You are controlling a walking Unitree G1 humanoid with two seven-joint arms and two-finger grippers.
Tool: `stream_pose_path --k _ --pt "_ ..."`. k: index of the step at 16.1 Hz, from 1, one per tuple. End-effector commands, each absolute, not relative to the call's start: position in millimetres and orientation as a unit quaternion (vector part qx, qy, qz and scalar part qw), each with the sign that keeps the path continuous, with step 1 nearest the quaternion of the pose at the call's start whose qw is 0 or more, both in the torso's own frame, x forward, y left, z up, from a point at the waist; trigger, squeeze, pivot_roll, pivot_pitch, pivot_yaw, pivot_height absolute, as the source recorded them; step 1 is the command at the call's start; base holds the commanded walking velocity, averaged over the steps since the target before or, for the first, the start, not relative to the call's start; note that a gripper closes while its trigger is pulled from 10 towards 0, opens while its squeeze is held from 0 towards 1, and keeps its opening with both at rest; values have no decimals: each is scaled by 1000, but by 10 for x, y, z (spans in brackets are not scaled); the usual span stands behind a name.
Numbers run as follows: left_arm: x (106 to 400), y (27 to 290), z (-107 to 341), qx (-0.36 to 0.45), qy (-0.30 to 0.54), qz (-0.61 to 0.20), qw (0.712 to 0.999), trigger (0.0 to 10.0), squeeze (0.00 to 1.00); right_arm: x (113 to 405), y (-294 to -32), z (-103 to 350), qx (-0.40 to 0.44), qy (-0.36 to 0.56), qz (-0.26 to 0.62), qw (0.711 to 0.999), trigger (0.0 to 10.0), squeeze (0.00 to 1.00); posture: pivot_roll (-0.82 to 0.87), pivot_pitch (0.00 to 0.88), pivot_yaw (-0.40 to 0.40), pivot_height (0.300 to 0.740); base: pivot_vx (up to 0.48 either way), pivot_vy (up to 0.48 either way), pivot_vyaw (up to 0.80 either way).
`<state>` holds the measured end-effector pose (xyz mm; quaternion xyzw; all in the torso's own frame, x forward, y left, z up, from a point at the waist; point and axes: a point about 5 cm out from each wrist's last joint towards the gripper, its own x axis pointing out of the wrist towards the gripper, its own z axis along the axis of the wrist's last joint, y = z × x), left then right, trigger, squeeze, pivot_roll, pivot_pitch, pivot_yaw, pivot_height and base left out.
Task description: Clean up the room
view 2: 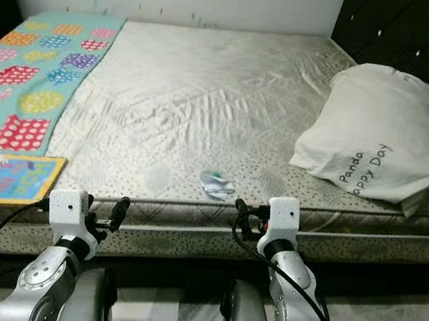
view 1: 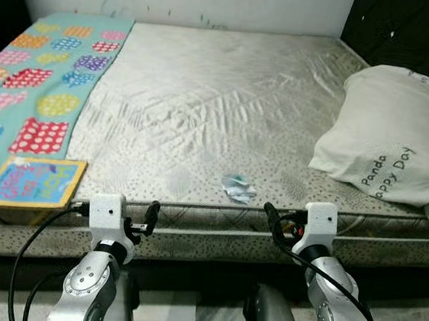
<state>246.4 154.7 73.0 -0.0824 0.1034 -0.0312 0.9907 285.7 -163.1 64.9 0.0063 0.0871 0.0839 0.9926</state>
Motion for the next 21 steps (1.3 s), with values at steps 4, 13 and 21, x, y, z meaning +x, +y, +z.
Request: stream_pose_path --k 4,13,21 --pt "2460 1560 732 -77 104 -33 991 10000 0 2867 -1632 676 10 82 84 993 10000 0 -75 0 -22 470 123 0 0" --pt "2461 1532 739 -82 101 -34 991 10000 0 2859 -1625 674 9 80 88 993 10000 0 -76 0 -20 470 55 0 0" --pt "2465 1513 742 -83 99 -42 991 10000 0 2854 -1605 695 -2 71 99 993 10000 0 -76 0 -20 470 211 0 555"
